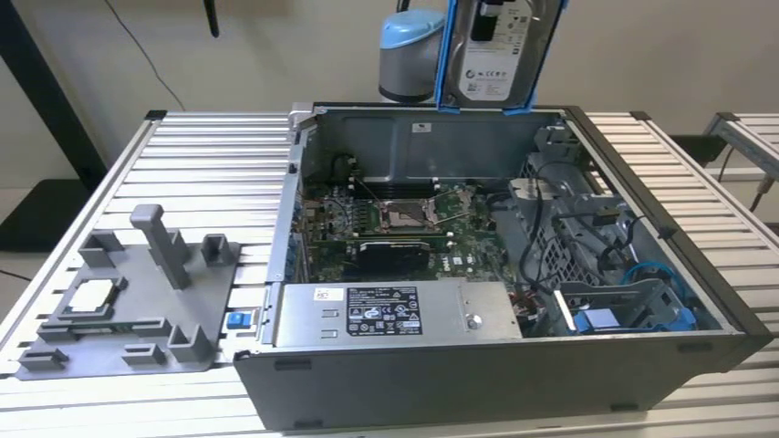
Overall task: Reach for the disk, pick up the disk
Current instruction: 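Pick up the disk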
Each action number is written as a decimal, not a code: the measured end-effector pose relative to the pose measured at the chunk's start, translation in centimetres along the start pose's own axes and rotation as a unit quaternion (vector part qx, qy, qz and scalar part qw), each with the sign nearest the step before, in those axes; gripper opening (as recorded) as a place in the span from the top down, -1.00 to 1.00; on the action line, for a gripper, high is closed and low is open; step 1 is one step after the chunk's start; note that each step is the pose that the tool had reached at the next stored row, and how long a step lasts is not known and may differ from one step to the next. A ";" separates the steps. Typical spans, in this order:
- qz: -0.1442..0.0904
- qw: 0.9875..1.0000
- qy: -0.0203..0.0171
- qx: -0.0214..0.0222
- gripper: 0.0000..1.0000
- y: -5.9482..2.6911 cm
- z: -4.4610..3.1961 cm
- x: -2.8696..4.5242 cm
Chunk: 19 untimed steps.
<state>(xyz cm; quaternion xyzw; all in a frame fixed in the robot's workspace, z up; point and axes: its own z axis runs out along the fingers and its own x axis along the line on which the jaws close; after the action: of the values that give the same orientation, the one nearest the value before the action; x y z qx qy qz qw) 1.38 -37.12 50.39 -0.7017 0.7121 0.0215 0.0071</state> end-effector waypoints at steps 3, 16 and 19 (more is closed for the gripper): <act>0.000 1.000 0.000 0.000 1.00 -0.85 -0.02 -0.01; 0.000 1.000 0.000 -0.001 1.00 -4.13 -0.09 -0.06; 0.000 1.000 0.000 -0.001 1.00 -4.68 -0.09 -0.07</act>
<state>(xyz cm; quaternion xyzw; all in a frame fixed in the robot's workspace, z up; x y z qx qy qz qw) 6.06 -37.12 50.39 -0.7017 0.7121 0.0220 0.0066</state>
